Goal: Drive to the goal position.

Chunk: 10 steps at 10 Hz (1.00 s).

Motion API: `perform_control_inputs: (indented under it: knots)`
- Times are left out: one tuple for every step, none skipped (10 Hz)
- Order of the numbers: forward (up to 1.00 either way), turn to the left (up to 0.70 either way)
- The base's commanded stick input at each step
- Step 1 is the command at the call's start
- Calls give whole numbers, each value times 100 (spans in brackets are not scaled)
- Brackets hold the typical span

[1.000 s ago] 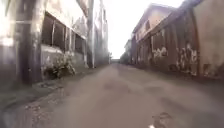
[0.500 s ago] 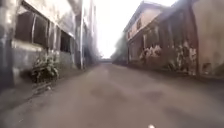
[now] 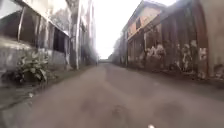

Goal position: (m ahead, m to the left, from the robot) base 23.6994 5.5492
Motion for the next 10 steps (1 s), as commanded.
perform_control_inputs:
  knots:
    - [100, 0]
    - [100, 0]
    - [100, 0]
    - [100, 0]
    - [100, 0]
    - [100, 0]
    - [100, 0]
    - [100, 0]
    - [100, 0]
    - [100, 0]
